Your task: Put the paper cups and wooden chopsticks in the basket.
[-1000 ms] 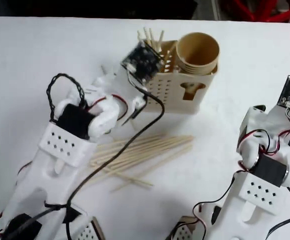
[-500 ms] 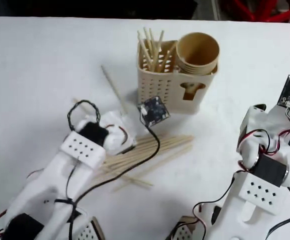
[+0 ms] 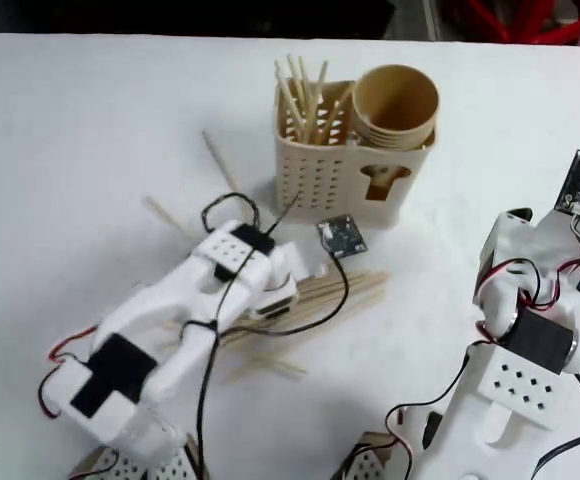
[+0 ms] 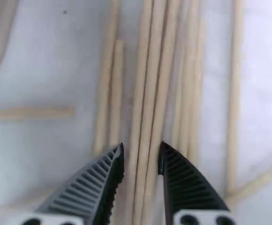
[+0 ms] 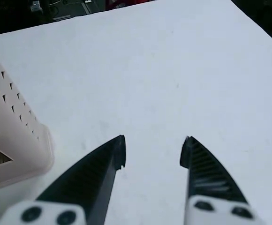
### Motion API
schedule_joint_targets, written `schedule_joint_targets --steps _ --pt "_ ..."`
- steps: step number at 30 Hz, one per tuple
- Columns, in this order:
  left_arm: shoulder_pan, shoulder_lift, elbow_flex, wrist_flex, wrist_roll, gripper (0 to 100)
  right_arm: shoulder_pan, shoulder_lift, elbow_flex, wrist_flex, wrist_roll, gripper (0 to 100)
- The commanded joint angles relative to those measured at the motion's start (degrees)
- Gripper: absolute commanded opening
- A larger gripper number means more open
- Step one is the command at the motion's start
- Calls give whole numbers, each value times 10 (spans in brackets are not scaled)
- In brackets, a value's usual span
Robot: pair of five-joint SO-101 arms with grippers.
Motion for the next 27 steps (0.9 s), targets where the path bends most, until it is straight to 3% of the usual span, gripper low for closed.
schedule_joint_targets --steps 1,7,13,27 --pt "11 13 -46 14 -7 139 -7 -7 -4 -12 -4 201" --pt "11 24 -52 16 -6 133 -7 -7 -4 -12 -4 201" --pt "21 26 -47 22 -7 20 -7 -7 -4 -12 -4 201" --pt "43 -49 -50 100 -7 22 -7 -7 -4 -12 -4 201"
